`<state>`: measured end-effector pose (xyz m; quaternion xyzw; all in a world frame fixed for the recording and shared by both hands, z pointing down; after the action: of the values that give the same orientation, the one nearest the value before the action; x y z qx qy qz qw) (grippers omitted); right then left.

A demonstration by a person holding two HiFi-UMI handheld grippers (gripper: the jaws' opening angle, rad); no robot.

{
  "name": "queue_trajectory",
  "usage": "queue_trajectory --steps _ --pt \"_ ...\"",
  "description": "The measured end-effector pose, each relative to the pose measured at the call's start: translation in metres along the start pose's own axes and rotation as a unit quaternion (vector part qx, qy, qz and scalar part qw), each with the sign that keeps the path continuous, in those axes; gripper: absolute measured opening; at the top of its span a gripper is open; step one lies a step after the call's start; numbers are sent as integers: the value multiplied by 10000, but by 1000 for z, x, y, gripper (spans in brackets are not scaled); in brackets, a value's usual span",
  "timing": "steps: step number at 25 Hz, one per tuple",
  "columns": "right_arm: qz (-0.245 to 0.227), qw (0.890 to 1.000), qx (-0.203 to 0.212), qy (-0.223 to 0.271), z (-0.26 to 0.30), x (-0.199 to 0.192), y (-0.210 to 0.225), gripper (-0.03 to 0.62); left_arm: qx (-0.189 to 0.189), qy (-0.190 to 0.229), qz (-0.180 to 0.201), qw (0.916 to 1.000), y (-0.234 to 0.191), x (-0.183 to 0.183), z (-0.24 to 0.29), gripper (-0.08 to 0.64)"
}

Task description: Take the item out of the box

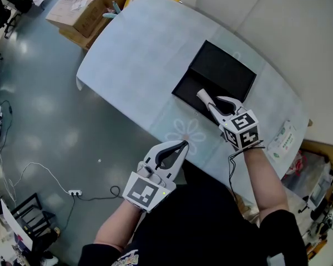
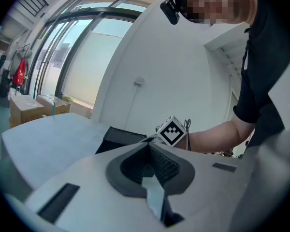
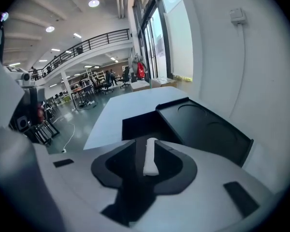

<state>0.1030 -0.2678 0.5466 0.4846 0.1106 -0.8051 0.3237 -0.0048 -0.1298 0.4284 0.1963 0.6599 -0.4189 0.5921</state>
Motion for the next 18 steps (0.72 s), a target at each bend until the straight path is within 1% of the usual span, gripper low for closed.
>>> queue_trajectory --steps 6,8,11,14,16,18 --pt "-258 9970 7 -735 21 -23 9 141 94 -49 -86 9999 -7 -6 0 9" --pt "-367 9945 17 -978 28 -30 9 156 143 -64 -120 9998 -10 -8 -1 9" --pt "-645 9892 -56 -1317 37 -36 11 161 229 -78 -148 9996 -13 -10 -5 9" --pt "-876 9857 -46 -1441 55 -56 22 162 339 -96 -182 9992 -17 -11 -9 9" --pt "-912 9834 -4 -1569 62 -63 24 167 413 -94 -203 9989 -20 -12 -12 9" --pt "-889 9784 -43 -1866 58 -57 20 170 486 -90 -222 9985 -22 -12 -15 9"
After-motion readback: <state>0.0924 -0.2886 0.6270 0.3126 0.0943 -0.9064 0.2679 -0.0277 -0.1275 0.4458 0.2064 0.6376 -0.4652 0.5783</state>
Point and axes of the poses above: the fingertips, and each gripper's own axes: z forward along the fingers, y to its right, x out of its top, the point moved 3 cm from there along -z, backward along the fingers, and after that the axes turned 13 degrees about y, right-handed, at the moved point
